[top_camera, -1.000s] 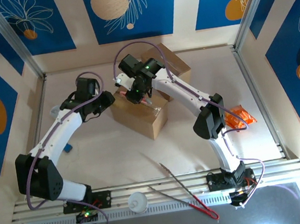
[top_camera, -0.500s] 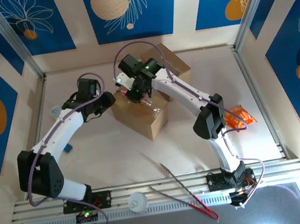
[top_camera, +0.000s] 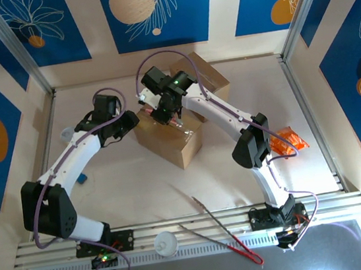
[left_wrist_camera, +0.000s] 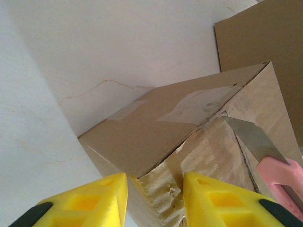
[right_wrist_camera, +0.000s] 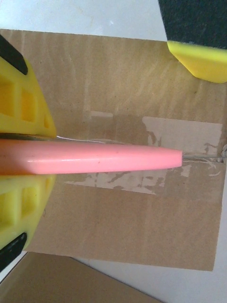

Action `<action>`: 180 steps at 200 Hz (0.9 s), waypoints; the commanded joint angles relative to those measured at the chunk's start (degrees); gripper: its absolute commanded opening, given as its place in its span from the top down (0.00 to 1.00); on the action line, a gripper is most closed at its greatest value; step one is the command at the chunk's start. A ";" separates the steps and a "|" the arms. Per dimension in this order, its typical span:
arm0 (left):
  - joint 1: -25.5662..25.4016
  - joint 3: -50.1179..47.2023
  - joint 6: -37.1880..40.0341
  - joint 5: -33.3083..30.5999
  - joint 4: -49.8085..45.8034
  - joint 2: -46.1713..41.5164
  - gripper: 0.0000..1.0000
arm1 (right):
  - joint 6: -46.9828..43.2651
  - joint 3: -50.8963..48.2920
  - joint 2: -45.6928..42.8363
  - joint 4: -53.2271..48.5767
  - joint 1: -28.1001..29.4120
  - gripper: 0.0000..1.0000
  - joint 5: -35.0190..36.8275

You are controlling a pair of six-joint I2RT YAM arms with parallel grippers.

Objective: Unpack the express box

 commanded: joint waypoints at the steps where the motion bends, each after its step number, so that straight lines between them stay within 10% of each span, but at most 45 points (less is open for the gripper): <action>1: 0.60 -1.53 -0.04 -0.42 -3.68 1.92 0.65 | 1.29 0.41 1.12 -0.74 0.31 1.00 1.50; 180: 0.64 -1.00 -0.04 0.11 -3.73 2.10 0.65 | 1.93 3.37 3.80 -6.68 1.01 1.00 1.11</action>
